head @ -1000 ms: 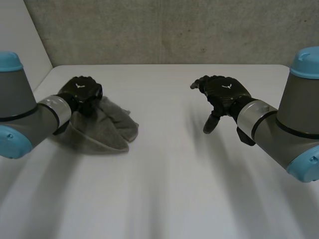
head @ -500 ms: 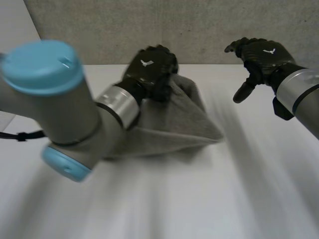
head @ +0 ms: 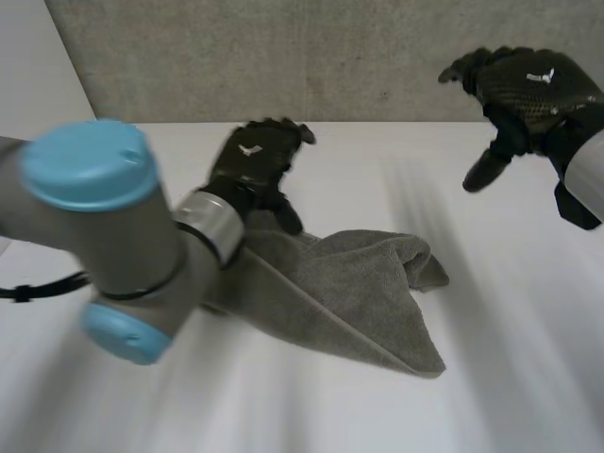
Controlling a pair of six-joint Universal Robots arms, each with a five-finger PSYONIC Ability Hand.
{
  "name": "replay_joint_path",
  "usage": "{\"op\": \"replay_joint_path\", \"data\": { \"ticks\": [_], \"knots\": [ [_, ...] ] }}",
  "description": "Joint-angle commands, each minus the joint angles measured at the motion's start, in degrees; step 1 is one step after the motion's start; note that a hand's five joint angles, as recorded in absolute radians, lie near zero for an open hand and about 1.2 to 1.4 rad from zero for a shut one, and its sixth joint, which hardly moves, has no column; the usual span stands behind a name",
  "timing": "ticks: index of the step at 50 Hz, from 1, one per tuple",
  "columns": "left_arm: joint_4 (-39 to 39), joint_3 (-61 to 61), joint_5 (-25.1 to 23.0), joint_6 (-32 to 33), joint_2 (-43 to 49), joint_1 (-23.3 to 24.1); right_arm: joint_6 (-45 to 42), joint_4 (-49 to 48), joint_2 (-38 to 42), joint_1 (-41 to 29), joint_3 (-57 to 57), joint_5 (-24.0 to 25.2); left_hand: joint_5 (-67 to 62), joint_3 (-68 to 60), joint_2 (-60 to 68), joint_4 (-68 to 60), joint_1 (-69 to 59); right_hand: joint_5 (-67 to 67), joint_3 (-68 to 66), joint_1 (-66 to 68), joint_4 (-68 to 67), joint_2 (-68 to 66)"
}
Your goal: Fold the towel.
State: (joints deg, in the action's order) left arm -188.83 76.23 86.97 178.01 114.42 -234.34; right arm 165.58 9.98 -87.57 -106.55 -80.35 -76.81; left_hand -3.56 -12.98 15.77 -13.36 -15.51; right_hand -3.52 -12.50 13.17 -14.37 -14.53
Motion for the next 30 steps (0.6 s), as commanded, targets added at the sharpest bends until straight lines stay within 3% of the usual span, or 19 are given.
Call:
{"op": "replay_joint_path", "data": {
  "ticks": [1,6,11,17,30],
  "knots": [
    [0.22,7.35,-6.55,1.38,-7.28,-5.25,-8.51,10.22,-1.29,-0.23,-6.03,2.63,-0.53,2.98,-1.68,3.36,1.43,3.52,2.50,-3.17,4.37,4.53],
    [1.62,11.21,-16.28,10.58,-7.90,-11.39,-8.78,11.11,-1.38,-0.41,-13.06,4.56,-2.37,2.98,0.16,3.36,-0.42,2.44,2.50,-2.09,4.37,3.44],
    [3.12,11.75,-20.25,18.23,-4.39,-13.24,-7.65,9.37,-1.12,-1.98,-18.51,5.53,-3.38,2.98,1.17,3.36,-1.43,0.76,2.50,-0.41,4.37,1.76],
    [5.14,9.30,-20.70,25.53,2.46,-15.44,-1.86,4.44,1.95,-5.24,-22.04,5.09,-6.07,2.98,3.87,3.36,-4.12,-4.12,2.50,4.48,4.37,-3.12],
    [10.76,3.40,-20.17,33.36,11.09,-17.82,2.91,-0.48,11.36,-7.61,-23.01,4.92,-7.59,2.98,5.38,3.36,-5.64,-3.29,2.50,3.64,4.37,-2.29]
  ]
}}
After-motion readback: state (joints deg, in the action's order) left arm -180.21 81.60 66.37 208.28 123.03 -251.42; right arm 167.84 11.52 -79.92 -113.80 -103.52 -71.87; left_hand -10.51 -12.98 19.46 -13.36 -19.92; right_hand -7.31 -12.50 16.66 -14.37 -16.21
